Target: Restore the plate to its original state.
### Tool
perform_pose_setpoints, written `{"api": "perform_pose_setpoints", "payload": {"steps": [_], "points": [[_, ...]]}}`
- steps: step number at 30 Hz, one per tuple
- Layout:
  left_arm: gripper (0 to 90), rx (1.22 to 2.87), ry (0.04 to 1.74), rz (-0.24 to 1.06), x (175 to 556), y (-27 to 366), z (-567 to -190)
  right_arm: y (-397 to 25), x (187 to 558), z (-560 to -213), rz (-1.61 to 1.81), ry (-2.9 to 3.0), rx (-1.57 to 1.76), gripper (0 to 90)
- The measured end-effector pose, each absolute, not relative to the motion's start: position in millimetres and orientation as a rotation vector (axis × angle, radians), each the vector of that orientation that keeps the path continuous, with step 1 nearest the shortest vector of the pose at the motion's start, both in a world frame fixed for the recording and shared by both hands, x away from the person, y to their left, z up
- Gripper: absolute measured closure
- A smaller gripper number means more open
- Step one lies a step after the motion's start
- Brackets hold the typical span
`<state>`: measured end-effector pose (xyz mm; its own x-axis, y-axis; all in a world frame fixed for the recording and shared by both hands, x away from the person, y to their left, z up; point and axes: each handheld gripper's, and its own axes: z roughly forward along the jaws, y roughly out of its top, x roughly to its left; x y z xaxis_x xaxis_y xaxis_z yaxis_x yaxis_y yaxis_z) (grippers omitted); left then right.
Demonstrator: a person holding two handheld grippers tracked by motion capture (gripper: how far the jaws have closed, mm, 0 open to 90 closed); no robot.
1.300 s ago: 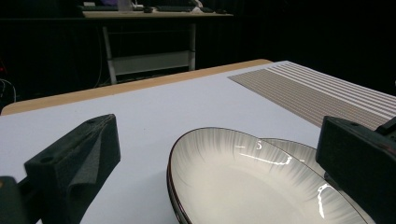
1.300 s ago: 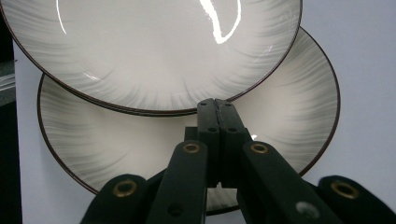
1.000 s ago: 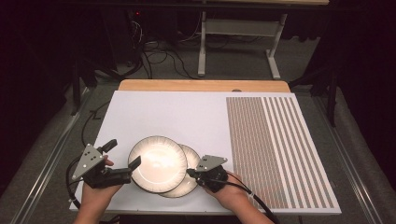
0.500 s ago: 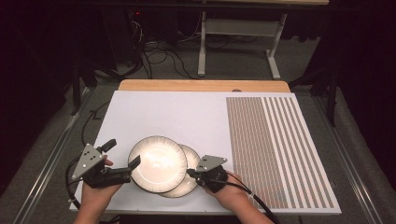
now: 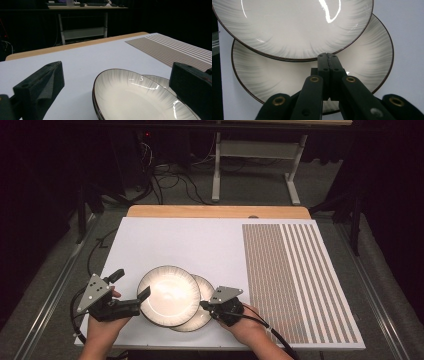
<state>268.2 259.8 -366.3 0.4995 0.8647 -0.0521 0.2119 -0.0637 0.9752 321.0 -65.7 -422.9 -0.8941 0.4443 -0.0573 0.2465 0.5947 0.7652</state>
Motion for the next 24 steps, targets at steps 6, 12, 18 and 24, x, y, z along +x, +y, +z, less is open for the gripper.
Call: {"api": "perform_pose_setpoints", "payload": {"steps": [6,12,18,24], "points": [[0.6,1.573,0.957,0.7,268.2,260.3,-366.3,-65.0,321.1,-421.7,1.174,2.586,0.566,90.0],[0.6,1.573,0.96,0.699,268.4,260.7,-366.3,-64.5,321.4,-420.3,1.165,2.591,0.565,90.0],[0.6,1.574,0.961,0.697,268.4,260.7,-366.6,-64.4,321.7,-420.4,1.168,2.59,0.566,90.0],[0.6,1.572,0.96,0.697,268.4,260.4,-366.5,-65.7,322.3,-419.6,1.167,2.588,0.571,90.0]]}}
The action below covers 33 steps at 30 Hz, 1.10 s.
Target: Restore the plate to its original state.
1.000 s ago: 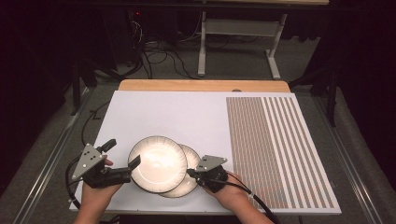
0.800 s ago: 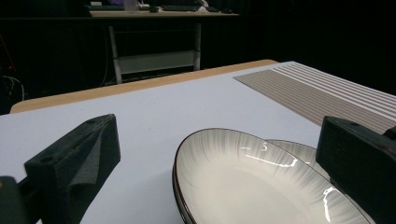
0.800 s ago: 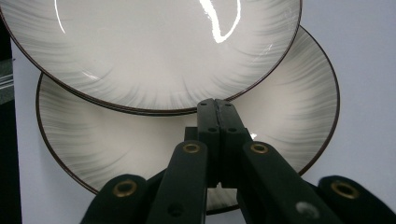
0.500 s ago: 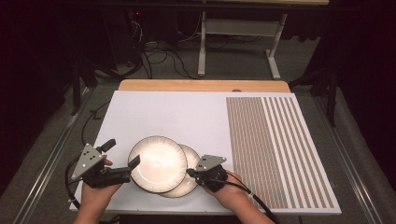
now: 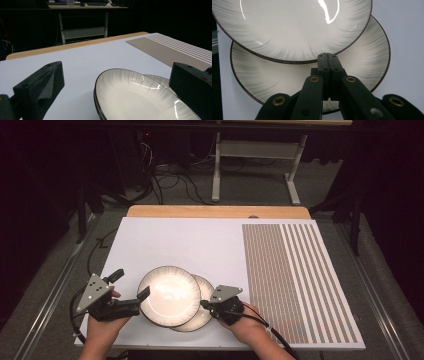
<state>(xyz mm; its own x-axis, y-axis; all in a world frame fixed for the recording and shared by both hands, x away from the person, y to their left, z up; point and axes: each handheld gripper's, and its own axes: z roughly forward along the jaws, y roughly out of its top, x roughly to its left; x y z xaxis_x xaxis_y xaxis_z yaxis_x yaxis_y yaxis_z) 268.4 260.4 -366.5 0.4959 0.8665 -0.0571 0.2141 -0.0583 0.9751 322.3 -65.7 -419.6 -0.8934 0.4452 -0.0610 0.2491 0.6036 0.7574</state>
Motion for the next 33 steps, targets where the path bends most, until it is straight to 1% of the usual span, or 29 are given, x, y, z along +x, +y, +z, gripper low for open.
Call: {"api": "perform_pose_setpoints", "payload": {"steps": [33], "points": [[0.6,1.561,0.952,0.684,267.9,258.2,-366.1,-75.0,323.1,-415.0,1.154,2.566,0.603,90.0]]}}
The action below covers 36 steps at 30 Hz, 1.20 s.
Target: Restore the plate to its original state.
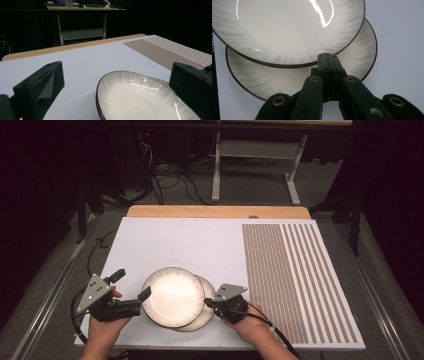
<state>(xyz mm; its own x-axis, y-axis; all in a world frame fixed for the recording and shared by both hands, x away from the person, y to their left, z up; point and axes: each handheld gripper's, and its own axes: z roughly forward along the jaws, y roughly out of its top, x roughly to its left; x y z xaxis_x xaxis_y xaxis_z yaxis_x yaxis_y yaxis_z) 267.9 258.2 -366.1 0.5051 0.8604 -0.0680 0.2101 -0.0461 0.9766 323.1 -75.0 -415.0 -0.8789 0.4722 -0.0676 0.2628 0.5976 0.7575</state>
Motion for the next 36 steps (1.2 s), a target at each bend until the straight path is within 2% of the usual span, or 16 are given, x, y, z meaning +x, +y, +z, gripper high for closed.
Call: {"api": "perform_pose_setpoints", "payload": {"steps": [36], "points": [[0.6,1.569,0.949,0.679,268.5,255.6,-366.2,-86.7,322.3,-410.6,1.15,2.542,0.621,90.0]]}}
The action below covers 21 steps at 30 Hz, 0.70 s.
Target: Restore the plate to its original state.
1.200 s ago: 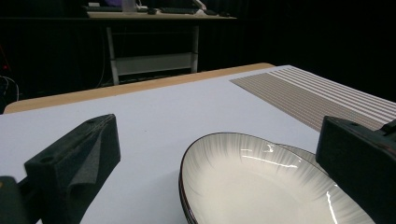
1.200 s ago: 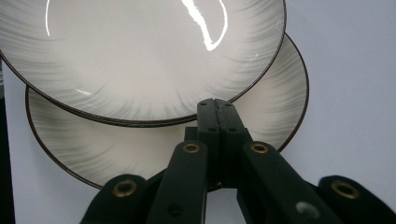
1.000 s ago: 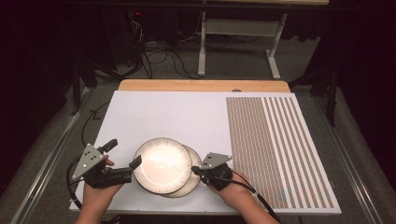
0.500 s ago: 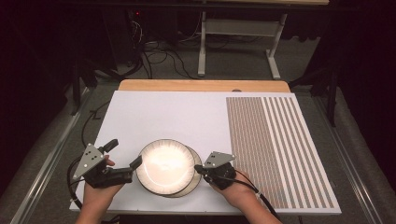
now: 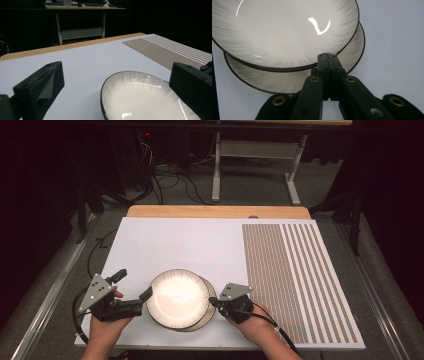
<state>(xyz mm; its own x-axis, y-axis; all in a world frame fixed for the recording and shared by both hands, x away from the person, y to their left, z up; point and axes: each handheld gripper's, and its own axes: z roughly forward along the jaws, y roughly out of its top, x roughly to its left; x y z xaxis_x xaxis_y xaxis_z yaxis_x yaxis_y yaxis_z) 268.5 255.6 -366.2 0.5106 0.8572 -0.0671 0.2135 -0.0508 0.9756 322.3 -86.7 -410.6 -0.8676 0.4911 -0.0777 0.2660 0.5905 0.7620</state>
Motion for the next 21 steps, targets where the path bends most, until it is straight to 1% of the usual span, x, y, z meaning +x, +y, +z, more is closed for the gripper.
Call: {"api": "perform_pose_setpoints", "payload": {"steps": [21], "points": [[0.6,1.571,0.951,0.673,269.2,256.0,-366.7,-91.5,322.2,-407.3,1.138,2.535,0.627,90.0]]}}
